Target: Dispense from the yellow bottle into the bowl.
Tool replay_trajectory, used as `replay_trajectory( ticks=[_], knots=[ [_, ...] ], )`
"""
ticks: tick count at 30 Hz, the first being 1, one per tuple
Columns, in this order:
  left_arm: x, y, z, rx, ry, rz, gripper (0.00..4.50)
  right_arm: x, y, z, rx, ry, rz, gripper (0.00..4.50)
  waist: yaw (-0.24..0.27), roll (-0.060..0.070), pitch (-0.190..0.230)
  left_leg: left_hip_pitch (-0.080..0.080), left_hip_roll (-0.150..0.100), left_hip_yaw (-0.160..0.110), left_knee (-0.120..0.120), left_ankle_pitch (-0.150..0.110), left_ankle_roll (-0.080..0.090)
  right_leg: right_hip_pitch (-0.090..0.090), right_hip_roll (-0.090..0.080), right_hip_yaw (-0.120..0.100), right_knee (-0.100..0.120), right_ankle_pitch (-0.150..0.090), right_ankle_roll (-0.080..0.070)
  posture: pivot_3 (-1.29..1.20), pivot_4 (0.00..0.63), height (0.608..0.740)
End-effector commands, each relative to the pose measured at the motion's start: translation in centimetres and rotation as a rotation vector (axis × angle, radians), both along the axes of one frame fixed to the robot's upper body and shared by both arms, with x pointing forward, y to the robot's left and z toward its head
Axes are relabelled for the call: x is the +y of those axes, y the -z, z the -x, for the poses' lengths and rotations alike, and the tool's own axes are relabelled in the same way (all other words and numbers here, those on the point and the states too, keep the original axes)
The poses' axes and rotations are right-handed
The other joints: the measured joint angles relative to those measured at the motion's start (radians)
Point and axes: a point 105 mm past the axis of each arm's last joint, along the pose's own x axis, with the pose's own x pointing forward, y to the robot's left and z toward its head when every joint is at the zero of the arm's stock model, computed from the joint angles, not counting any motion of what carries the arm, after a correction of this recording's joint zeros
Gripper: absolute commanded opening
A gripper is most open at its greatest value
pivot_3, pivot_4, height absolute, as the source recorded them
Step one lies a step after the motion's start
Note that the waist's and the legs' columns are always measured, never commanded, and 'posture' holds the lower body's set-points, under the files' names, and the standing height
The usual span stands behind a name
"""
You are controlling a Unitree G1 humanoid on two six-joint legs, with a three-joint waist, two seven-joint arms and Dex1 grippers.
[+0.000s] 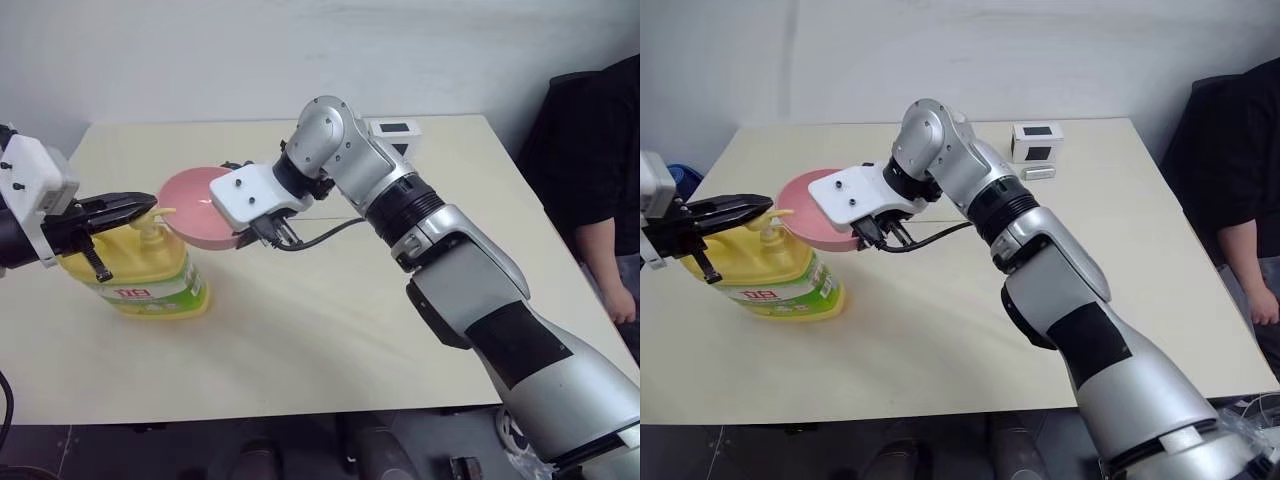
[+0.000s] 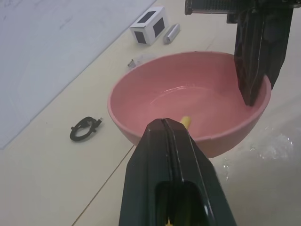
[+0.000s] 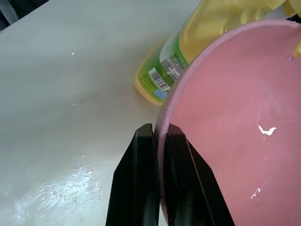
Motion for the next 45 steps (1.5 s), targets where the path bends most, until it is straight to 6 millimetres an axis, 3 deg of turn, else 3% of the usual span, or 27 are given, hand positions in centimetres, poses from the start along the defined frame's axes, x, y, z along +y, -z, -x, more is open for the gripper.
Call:
replay_trajectory(
  ticks=[1,11,15,19,22,25,28,31,33,35,38,41,45],
  knots=[
    [0.8,5.9,-0.5,0.245,-0.036,-0.006,0.01,1.1,-2.1,1.2,-0.055,-0.067,-0.047,0.00,0.000,0.000,0.000,0.000,0.000,0.000,0.000,0.000,0.000,0.000,0.000,0.000,0.000,0.000,0.000,0.00,0.150,0.740],
    [0.6,8.2,0.3,0.318,-0.018,-0.039,0.01,1.2,-1.9,1.2,-0.062,-0.070,-0.044,0.00,0.000,0.005,-0.003,0.000,0.000,-0.001,0.000,0.000,0.000,0.000,0.000,0.000,0.001,0.000,0.000,0.00,0.150,0.740],
    [0.7,7.2,0.0,0.289,-0.028,-0.018,0.01,1.3,-2.0,1.3,-0.062,-0.071,-0.047,0.00,-0.001,0.006,-0.003,0.001,0.000,-0.001,0.000,0.000,0.000,0.000,0.000,0.000,0.001,0.000,-0.001,0.00,0.150,0.740],
    [0.8,3.9,-0.7,0.206,-0.047,0.058,0.01,1.3,-1.9,1.3,-0.057,-0.074,-0.051,0.00,0.000,0.006,-0.003,0.000,0.000,-0.001,0.000,0.000,0.000,0.000,0.000,0.000,0.001,-0.001,-0.001,0.00,0.150,0.740],
    [0.7,-0.6,-0.9,0.111,-0.042,0.179,0.01,1.1,-1.8,1.4,-0.049,-0.082,-0.047,0.00,0.001,0.004,-0.003,-0.001,0.000,-0.002,0.000,0.000,0.000,-0.001,0.000,-0.001,0.001,-0.001,-0.001,0.00,0.150,0.740],
    [0.2,-3.8,-0.4,0.058,-0.002,0.271,0.52,0.9,-1.8,1.4,-0.037,-0.083,-0.048,0.00,0.000,-0.001,0.000,-0.004,0.001,-0.004,0.000,0.000,0.000,-0.003,0.001,-0.003,0.001,-0.001,-0.001,0.00,0.150,0.740],
    [-0.9,-6.8,1.3,0.024,0.082,0.341,1.45,0.2,-1.6,1.2,-0.022,-0.073,-0.057,0.00,-0.001,-0.004,0.000,-0.010,0.002,-0.006,0.000,-0.001,-0.002,-0.007,0.002,-0.004,0.003,-0.001,-0.001,0.00,0.150,0.740],
    [-1.4,-9.9,3.4,-0.028,0.123,0.375,2.34,-1.6,-0.6,0.8,0.005,-0.049,-0.057,0.00,0.002,-0.008,-0.001,-0.025,0.003,-0.006,0.003,-0.001,-0.004,-0.021,0.001,-0.004,0.003,0.000,0.000,0.00,0.150,0.740],
    [-2.2,-11.0,5.6,-0.005,0.194,0.366,2.96,-3.4,0.8,0.5,0.010,-0.029,-0.044,0.00,0.004,-0.008,-0.001,-0.026,0.003,-0.006,0.003,-0.001,-0.005,-0.022,0.001,-0.004,0.002,0.000,0.000,0.00,0.150,0.740],
    [-3.1,-10.8,7.9,0.057,0.253,0.311,3.57,-5.7,2.9,0.4,0.012,-0.002,-0.016,0.00,0.006,-0.008,-0.001,-0.026,0.002,-0.006,0.003,-0.002,-0.005,-0.022,0.000,-0.004,0.001,0.000,0.000,0.00,0.150,0.740],
    [-4.6,-8.3,10.9,0.205,0.314,0.190,4.48,-8.7,6.0,0.5,-0.008,0.045,0.005,0.00,0.010,-0.007,-0.001,-0.026,0.001,-0.005,0.003,-0.003,-0.006,-0.021,0.000,-0.004,0.000,0.000,0.000,0.00,0.150,0.740],
    [-5.0,-5.0,12.1,0.309,0.296,0.101,4.48,-11.0,8.7,0.6,-0.081,0.077,0.018,0.00,0.014,-0.007,0.000,-0.026,0.001,-0.002,0.004,-0.003,-0.007,-0.021,0.001,-0.004,-0.002,-0.002,0.002,0.00,0.150,0.740],
    [-4.5,0.2,13.0,0.443,0.239,-0.044,4.48,-12.4,11.4,1.3,-0.069,0.129,0.009,0.00,0.005,-0.006,0.001,-0.020,0.001,0.003,0.003,-0.003,-0.006,-0.019,0.005,0.000,-0.004,-0.003,0.000,0.00,0.150,0.740]
  ],
)
